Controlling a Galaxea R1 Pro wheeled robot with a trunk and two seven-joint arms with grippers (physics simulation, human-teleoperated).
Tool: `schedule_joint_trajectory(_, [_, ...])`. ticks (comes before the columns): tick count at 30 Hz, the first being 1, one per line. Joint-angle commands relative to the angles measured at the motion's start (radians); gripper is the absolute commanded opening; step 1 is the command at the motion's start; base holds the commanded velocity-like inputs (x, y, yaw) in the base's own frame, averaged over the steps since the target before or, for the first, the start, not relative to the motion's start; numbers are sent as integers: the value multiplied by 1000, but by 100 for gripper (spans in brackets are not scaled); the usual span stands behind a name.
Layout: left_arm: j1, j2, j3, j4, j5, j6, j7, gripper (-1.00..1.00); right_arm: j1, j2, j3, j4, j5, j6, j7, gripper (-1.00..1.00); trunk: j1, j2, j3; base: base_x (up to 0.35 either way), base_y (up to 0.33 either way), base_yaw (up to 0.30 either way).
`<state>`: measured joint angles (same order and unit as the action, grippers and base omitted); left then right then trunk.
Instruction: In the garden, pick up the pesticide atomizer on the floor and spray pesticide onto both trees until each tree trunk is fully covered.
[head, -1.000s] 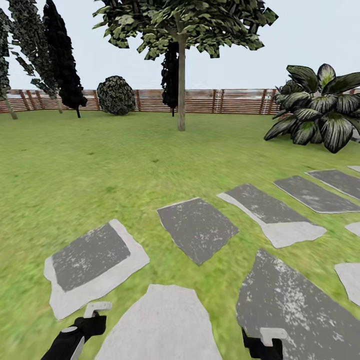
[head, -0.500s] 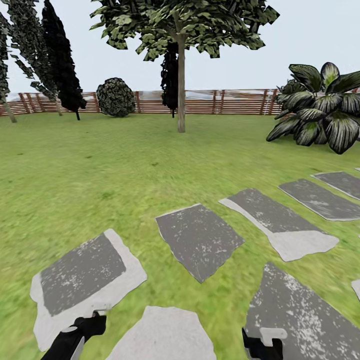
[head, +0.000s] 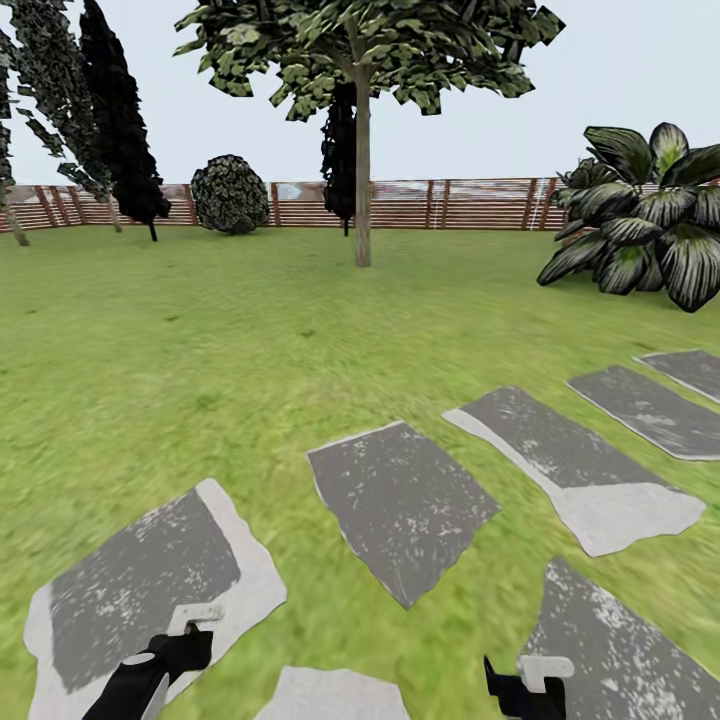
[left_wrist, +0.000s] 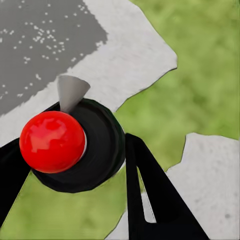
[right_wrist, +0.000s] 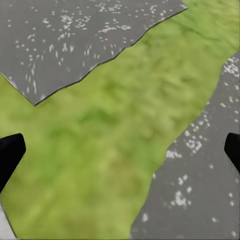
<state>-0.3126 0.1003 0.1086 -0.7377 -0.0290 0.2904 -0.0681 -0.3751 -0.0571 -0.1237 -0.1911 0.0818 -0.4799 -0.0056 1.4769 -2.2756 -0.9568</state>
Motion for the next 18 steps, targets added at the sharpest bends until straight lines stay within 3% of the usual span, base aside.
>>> schedule_joint_trajectory(1, [0,-1,4,-2,-3,5,-7,-100,-1,0,-7,1,9,-3,-1,100,0,0,-1,344,0,0])
schedule_joint_trajectory(18, [0,-1,4,-2,-3,5,-7,-100,-1,0,-7,1,9,-3,-1,100,0,0,-1,344,0,0])
